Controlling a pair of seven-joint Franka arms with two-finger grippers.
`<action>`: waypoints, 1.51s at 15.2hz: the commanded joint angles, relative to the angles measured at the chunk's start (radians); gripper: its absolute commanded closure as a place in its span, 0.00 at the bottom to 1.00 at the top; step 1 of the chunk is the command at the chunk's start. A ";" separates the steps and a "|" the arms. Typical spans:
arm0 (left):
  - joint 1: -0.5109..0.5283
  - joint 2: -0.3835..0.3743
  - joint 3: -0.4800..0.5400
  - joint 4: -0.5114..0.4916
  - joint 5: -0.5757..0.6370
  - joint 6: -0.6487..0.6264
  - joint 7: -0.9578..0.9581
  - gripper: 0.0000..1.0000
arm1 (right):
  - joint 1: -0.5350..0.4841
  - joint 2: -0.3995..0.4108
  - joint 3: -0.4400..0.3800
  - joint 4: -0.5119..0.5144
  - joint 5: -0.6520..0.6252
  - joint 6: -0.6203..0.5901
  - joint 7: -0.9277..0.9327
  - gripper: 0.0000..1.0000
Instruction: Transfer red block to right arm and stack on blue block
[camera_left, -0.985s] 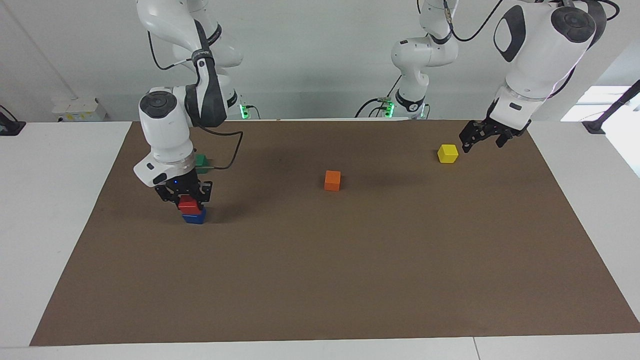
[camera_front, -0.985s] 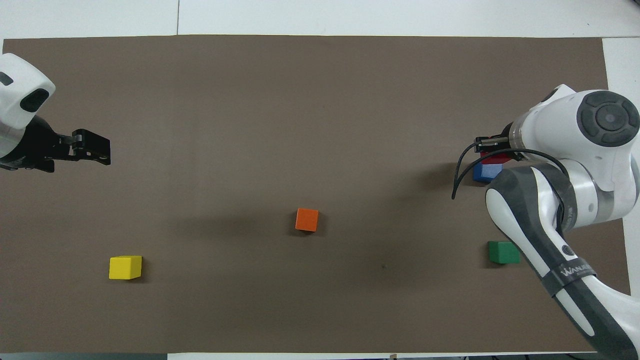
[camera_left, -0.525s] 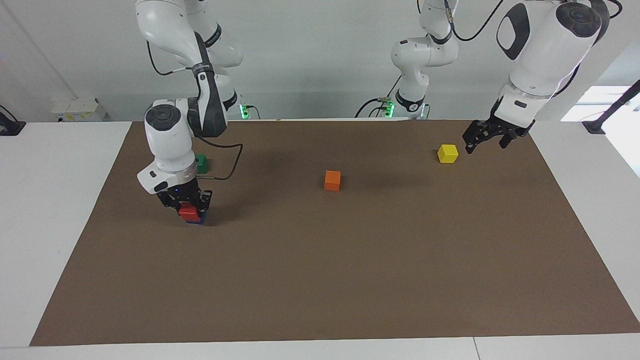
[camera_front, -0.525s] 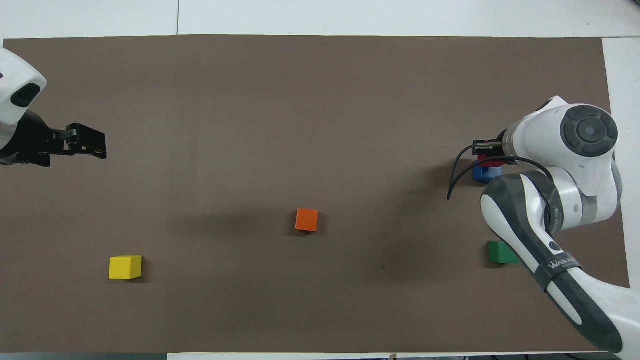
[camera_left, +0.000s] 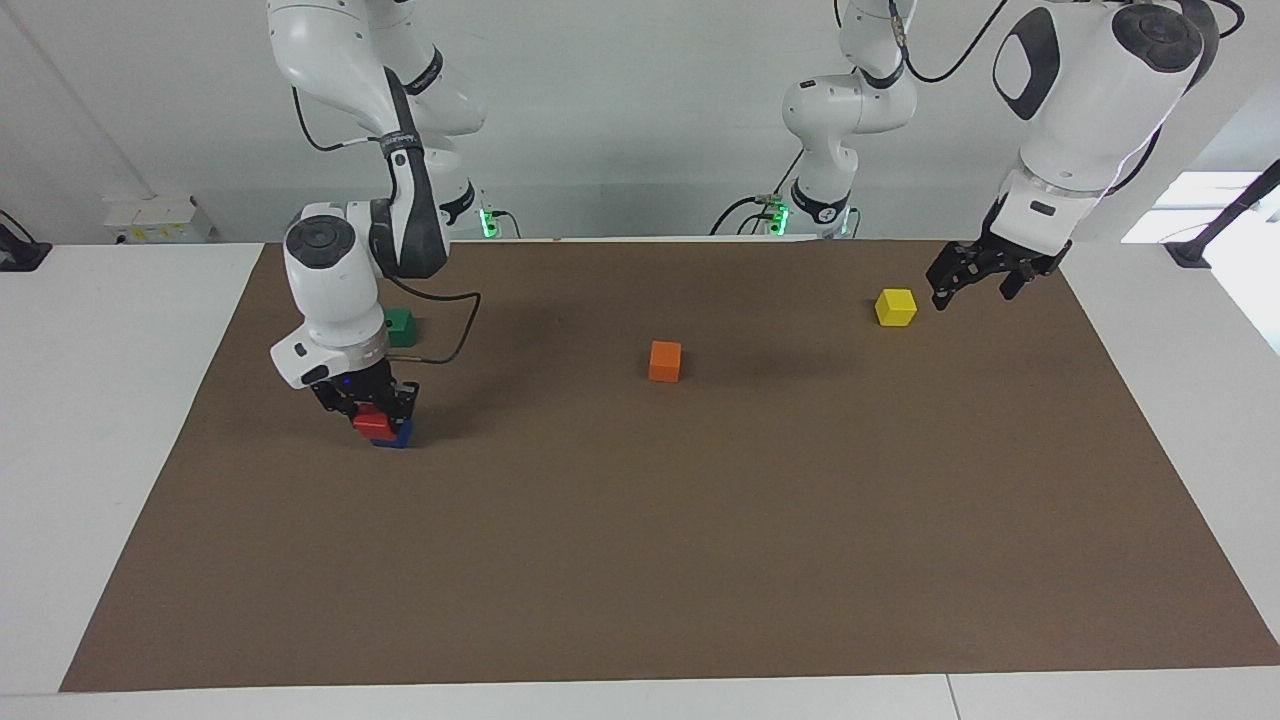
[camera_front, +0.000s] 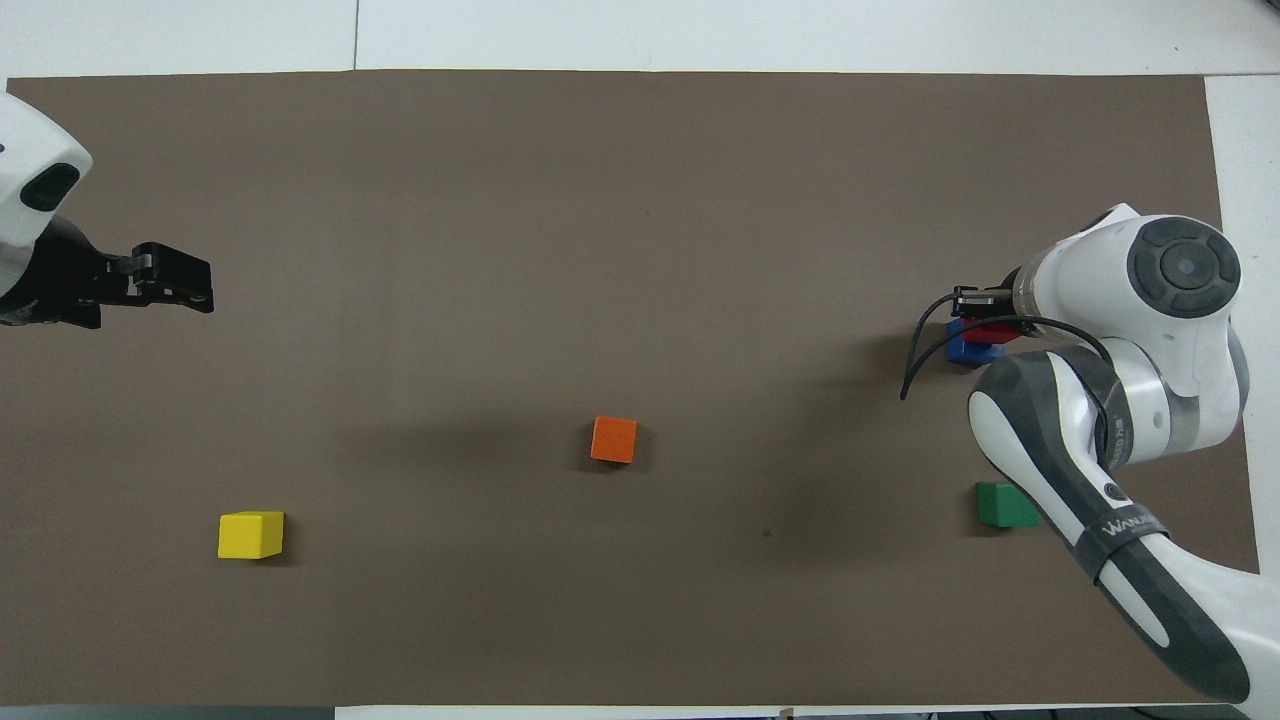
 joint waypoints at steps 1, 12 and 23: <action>-0.023 -0.005 0.024 -0.010 -0.014 0.015 0.009 0.00 | -0.025 -0.017 0.011 -0.050 -0.029 0.066 0.043 1.00; -0.020 -0.017 0.013 -0.001 -0.017 -0.011 0.009 0.00 | -0.046 -0.021 0.014 -0.050 -0.012 0.035 0.040 0.00; -0.021 -0.016 0.004 0.005 -0.076 -0.020 0.009 0.00 | -0.049 -0.050 0.019 0.300 0.176 -0.409 -0.271 0.00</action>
